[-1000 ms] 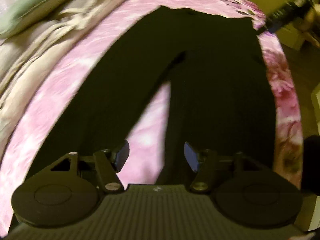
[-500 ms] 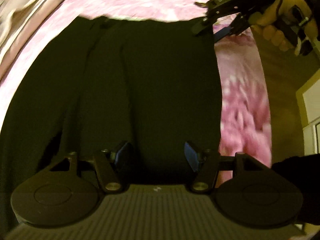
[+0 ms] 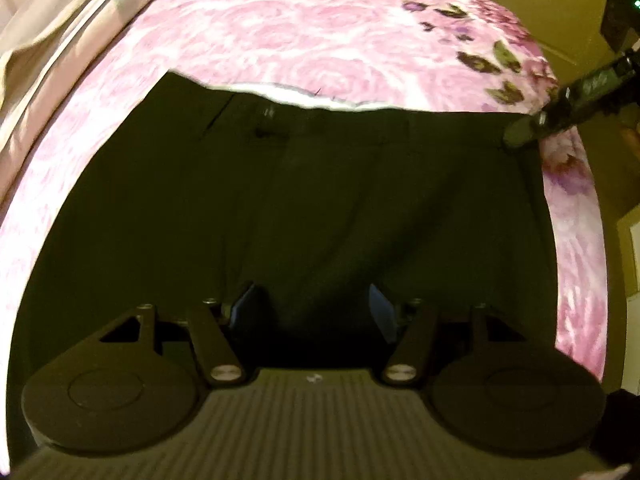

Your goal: Fold clothes

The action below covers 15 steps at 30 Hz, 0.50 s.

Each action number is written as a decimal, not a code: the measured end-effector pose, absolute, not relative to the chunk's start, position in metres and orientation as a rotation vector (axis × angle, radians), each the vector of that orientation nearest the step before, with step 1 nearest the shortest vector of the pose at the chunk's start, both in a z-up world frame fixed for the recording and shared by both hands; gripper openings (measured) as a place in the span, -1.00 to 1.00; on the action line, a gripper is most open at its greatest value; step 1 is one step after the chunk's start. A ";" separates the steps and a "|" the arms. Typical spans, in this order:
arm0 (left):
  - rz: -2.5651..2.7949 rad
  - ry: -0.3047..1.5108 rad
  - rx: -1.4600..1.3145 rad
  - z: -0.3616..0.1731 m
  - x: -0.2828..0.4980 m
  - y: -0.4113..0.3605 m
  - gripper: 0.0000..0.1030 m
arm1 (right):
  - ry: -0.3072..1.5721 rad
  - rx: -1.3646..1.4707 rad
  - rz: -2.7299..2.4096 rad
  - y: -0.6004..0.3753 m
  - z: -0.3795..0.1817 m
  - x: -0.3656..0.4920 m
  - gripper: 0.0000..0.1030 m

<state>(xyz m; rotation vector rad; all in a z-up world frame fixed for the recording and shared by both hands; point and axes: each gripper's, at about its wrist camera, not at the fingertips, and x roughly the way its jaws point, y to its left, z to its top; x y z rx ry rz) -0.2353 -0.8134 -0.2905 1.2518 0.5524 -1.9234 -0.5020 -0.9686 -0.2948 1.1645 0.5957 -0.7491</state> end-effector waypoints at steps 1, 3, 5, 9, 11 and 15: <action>-1.903 0.570 1.243 -0.289 -0.232 -0.807 0.11 | 0.595 1.144 -0.754 -0.969 -0.290 -0.504 0.34; -1.843 0.624 1.230 -0.288 -0.223 -0.788 0.13 | 0.603 1.108 -0.758 -0.970 -0.282 -0.507 0.34; -1.760 0.702 1.221 -0.290 -0.211 -0.765 0.13 | 0.646 1.078 -0.750 -0.968 -0.276 -0.506 0.34; -1.580 0.835 1.252 -0.299 -0.186 -0.704 0.15 | 0.734 1.047 -0.718 -0.957 -0.265 -0.496 0.41; -1.490 0.887 1.283 -0.305 -0.173 -0.669 0.15 | 0.766 1.058 -0.694 -0.949 -0.260 -0.489 0.60; -1.334 0.980 1.310 -0.311 -0.147 -0.602 0.18 | 0.815 1.057 -0.627 -0.927 -0.250 -0.472 0.60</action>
